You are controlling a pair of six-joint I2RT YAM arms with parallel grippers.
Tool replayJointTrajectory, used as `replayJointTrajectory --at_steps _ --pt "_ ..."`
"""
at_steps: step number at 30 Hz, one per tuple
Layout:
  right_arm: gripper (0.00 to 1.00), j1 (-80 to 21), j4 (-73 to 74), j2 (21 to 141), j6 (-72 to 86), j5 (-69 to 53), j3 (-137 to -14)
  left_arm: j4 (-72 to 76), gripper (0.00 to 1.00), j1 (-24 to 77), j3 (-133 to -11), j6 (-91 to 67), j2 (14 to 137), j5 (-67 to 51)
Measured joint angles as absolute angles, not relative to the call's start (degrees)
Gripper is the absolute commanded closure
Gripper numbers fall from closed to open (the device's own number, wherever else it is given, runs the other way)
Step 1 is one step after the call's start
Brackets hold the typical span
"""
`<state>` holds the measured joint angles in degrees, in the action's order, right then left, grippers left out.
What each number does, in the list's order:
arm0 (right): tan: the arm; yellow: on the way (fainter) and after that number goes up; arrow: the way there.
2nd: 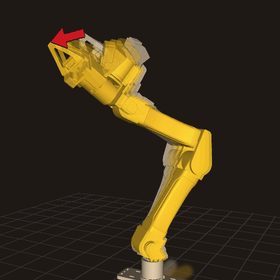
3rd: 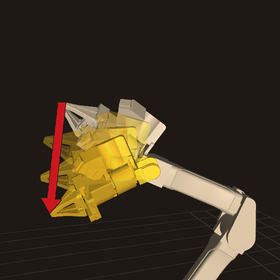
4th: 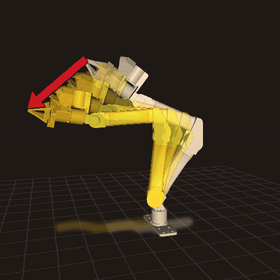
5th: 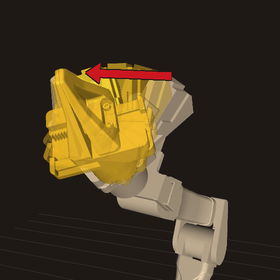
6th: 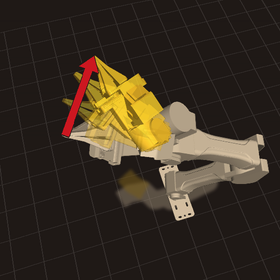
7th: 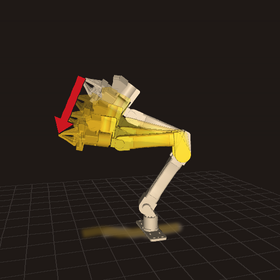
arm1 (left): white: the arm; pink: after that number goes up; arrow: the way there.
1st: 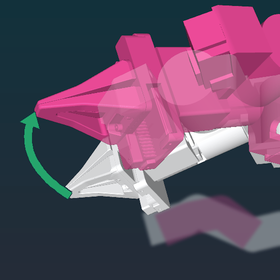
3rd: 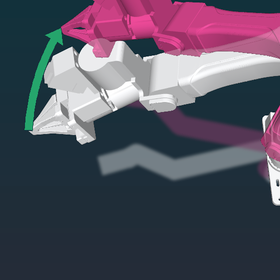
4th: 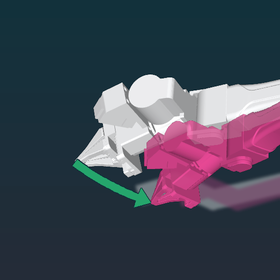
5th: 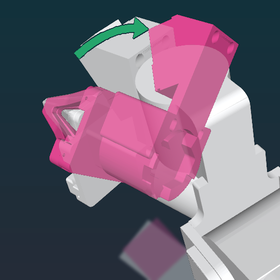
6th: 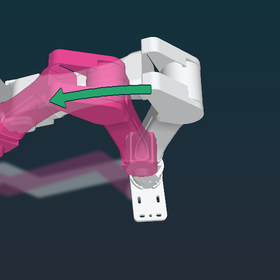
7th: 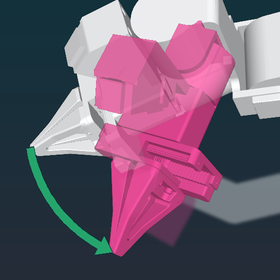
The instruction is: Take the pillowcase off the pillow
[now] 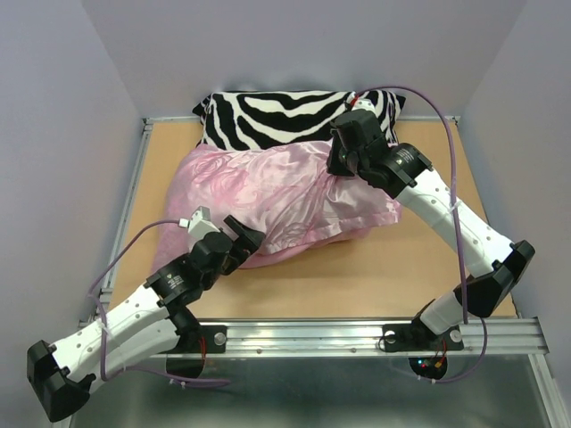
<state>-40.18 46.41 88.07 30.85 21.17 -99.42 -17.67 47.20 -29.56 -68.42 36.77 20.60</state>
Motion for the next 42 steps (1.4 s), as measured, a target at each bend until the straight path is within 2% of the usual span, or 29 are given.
replayJointTrajectory --at_steps 1,5,6,8,9,11,12,14,15,20,25,34,38,42 --pt "0.99 -40.2 46.3 88.0 30.9 21.1 -99.4 -17.4 0.03 47.5 -29.5 -68.4 37.1 20.6" --pt "0.99 -40.2 46.2 88.0 30.9 21.1 -99.3 -14.7 0.15 48.5 -28.6 -67.7 38.5 21.3" --pt "0.99 -40.2 46.2 87.9 30.9 21.1 -99.2 -14.3 0.25 48.5 -28.4 -67.4 38.6 21.5" --pt "0.99 -40.2 45.9 87.6 30.9 21.1 -98.6 -13.5 0.37 48.7 -28.3 -67.0 39.0 21.8" --pt "0.99 -40.2 45.9 87.5 30.9 21.1 -98.5 -13.0 0.48 48.7 -28.2 -66.4 39.3 22.1" --pt "0.99 -40.2 45.8 87.4 30.9 21.1 -98.4 -12.4 0.57 48.8 -28.2 -64.9 39.8 22.7" --pt "0.99 -40.2 45.8 87.4 30.9 21.1 -98.4 -12.0 0.68 48.8 -28.2 -64.5 40.1 23.1" --pt "0.99 -40.2 45.8 87.3 30.9 21.0 -98.4 -11.5 0.83 48.8 -28.2 -63.4 40.9 23.6" --pt "0.99 -40.2 45.8 87.3 30.9 20.9 -98.4 -11.2 1.0 48.8 -28.2 -62.6 41.5 24.0" --pt "0.99 -40.2 45.6 86.7 30.9 20.8 -97.1 -12.3 1.0 48.8 -30.6 -58.8 43.1 24.2" --pt "0.99 -40.1 44.3 84.1 30.3 21.8 -94.8 -21.1 1.0 49.2 -40.3 -52.5 43.0 24.0" --pt "0.97 -40.1 43.8 78.5 28.4 24.4 -93.8 -35.1 1.0 49.9 -74.9 -38.8 45.9 22.9" --pt "0.95 -40.4 43.6 79.3 27.6 24.4 -95.4 -36.6 1.0 49.9 -85.2 -34.5 52.7 22.6" --pt "0.95 -39.7 42.4 86.0 26.5 24.2 -96.8 -35.6 1.0 47.6 -91.7 -30.7 60.9 20.5"
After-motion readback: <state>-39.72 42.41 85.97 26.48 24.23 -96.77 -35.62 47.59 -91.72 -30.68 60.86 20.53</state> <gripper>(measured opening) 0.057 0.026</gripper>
